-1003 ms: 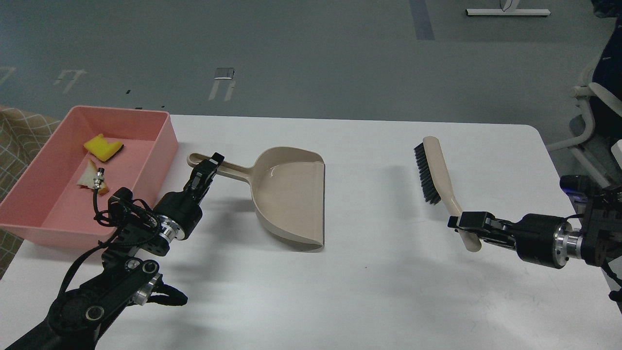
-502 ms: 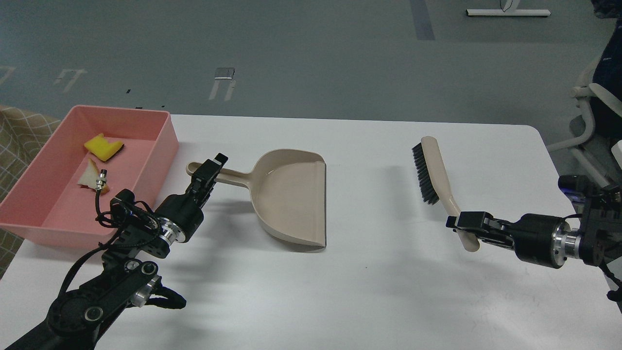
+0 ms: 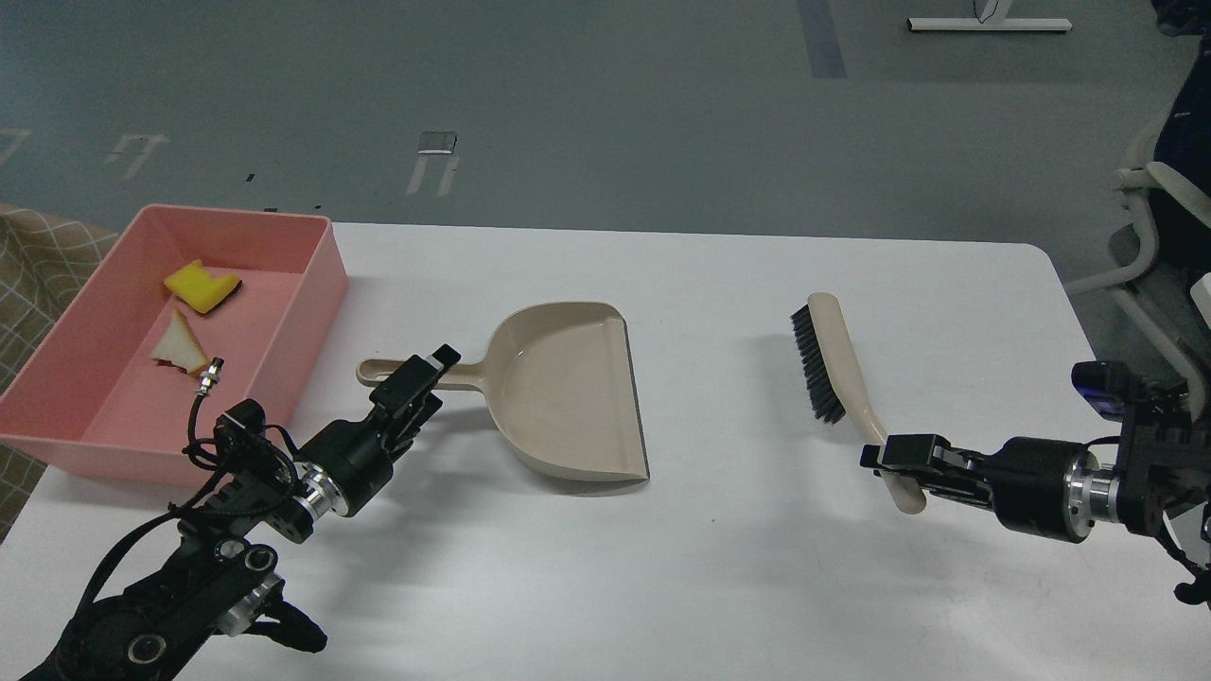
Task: Sweep and dump garbage into bin
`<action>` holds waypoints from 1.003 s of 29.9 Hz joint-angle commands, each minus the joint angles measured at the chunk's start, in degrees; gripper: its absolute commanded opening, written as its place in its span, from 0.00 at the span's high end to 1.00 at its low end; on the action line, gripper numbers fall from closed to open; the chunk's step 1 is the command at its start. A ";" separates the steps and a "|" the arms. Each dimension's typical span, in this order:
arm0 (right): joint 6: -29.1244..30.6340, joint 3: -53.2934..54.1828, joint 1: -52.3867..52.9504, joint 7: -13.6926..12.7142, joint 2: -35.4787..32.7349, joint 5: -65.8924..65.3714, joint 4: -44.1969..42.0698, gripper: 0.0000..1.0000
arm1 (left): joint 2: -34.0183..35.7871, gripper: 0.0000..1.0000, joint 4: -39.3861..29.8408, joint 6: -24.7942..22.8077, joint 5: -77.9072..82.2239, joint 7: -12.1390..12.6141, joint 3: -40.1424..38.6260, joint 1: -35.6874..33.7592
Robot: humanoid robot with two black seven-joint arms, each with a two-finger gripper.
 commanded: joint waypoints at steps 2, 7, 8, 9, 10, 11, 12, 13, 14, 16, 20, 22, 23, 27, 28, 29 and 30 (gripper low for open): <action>0.00 0.00 -0.57 0.00 0.00 -0.11 0.00 0.97 | 1.10 0.03 -0.56 -0.92 0.00 -0.82 -0.27 1.12; 0.00 0.00 -0.65 0.00 0.09 -0.20 -0.09 0.75 | 2.94 0.03 -2.58 -5.84 -0.62 -1.61 -1.49 3.05; 0.00 -0.09 -0.65 0.00 0.09 -0.20 -0.09 0.73 | 3.29 0.03 -2.67 -6.11 -0.79 -1.88 -1.67 3.14; 0.00 0.00 -0.74 -0.09 0.09 -0.20 -0.09 0.68 | 3.73 0.03 -2.84 -6.29 -0.88 -2.31 -1.76 3.23; 0.00 0.00 -0.74 -0.09 0.09 -0.20 -0.09 0.66 | 3.82 0.03 -3.02 -6.38 -0.97 -2.49 -1.76 3.23; 0.00 0.00 -0.74 -0.09 0.09 -0.20 -0.09 0.64 | 4.00 0.03 -3.11 -6.46 -0.97 -2.67 -1.85 3.23; 0.00 0.00 -0.74 -0.09 0.09 -0.20 -0.09 0.58 | 4.17 0.03 -3.20 -6.46 -1.32 -2.84 -1.76 3.32; 0.00 0.00 -0.74 -0.09 0.09 -0.20 0.00 0.52 | 4.44 0.03 -3.20 -6.46 -1.67 -3.02 -1.85 3.32; 0.00 0.00 -0.74 -0.17 0.00 -0.20 -0.09 0.48 | 4.61 0.03 -3.37 -6.55 -2.02 -3.11 -1.85 3.49; 0.00 0.00 -0.74 -0.26 -0.18 -0.11 0.00 0.38 | 5.23 0.03 -3.90 -6.73 -2.81 -3.11 -1.85 4.20; -0.08 0.26 -0.83 -0.26 -1.40 0.15 0.26 0.21 | 6.89 0.03 -5.83 -9.27 -2.90 -3.55 -3.42 6.21; -0.08 0.61 -0.74 -0.26 -2.72 0.33 0.52 0.07 | 7.95 0.03 -7.32 -11.12 -2.90 -4.07 -5.18 8.15; 0.00 1.14 -0.74 -0.18 -3.68 0.41 0.79 0.07 | 9.08 0.03 -8.55 -12.60 -2.90 -4.34 -6.67 9.55; 0.53 3.94 -0.74 0.09 -7.20 0.59 1.23 0.04 | 11.81 0.03 -12.59 -18.13 -3.60 -4.95 -11.93 13.85; 0.97 4.56 -0.74 0.26 -7.64 0.59 1.23 0.04 | 12.17 0.03 -13.04 -19.20 -4.04 -5.13 -13.09 14.48; 1.93 6.22 -0.57 0.70 -8.60 0.50 1.14 0.04 | 12.96 0.03 -13.56 -21.30 -5.09 -5.39 -15.80 15.61; 2.55 7.55 -0.48 0.96 -8.96 0.59 0.97 0.04 | 13.22 0.03 -13.74 -22.36 -5.80 -5.48 -17.21 16.06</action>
